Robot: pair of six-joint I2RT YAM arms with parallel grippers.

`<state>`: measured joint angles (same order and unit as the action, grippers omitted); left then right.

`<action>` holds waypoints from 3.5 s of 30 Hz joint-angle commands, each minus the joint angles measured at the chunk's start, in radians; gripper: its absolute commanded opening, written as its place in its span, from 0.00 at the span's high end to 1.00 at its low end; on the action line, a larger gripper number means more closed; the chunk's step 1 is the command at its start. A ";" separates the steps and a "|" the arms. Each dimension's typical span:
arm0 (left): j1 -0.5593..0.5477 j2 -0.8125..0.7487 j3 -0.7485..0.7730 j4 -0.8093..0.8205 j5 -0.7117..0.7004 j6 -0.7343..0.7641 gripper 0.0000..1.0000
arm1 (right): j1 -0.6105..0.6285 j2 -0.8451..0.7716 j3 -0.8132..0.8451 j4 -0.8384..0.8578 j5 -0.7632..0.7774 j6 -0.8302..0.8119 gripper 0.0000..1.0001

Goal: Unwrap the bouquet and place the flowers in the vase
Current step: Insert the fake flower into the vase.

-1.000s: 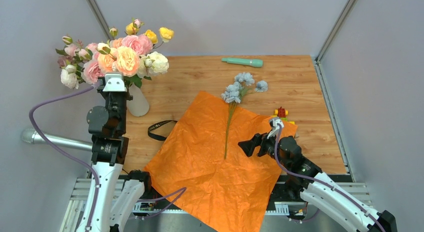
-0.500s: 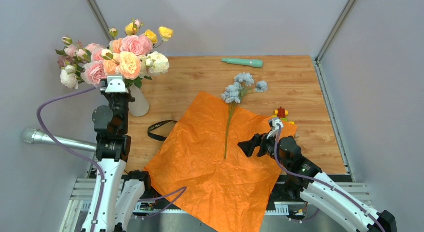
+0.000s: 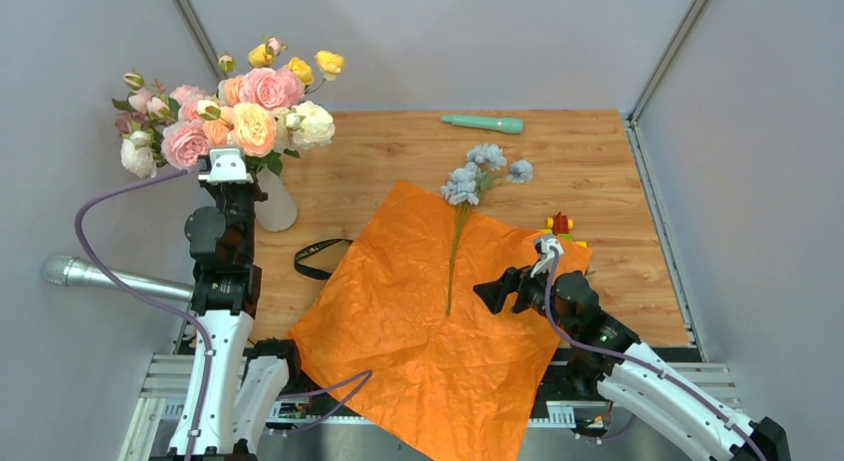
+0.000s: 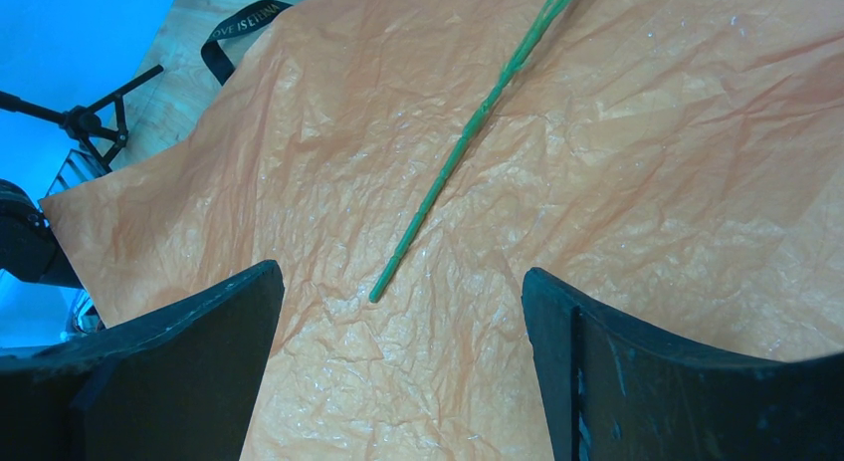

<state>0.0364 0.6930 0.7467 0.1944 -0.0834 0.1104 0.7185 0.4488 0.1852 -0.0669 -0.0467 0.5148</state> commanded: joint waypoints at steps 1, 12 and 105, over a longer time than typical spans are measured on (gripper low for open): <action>0.009 -0.005 -0.017 -0.049 -0.004 -0.041 0.91 | -0.003 -0.005 -0.006 0.045 -0.010 0.011 0.09; 0.010 -0.047 -0.022 -0.064 0.002 -0.042 0.69 | -0.002 -0.002 -0.004 0.045 -0.012 0.016 0.09; -0.285 -0.174 -0.041 -0.639 0.254 -0.202 0.00 | -0.065 1.321 0.900 -0.134 0.264 -0.029 0.53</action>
<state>-0.2428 0.5167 0.6666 -0.4488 0.1738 -0.1024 0.6567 1.7382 1.0355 -0.2203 0.1791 0.4839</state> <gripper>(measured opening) 0.998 0.488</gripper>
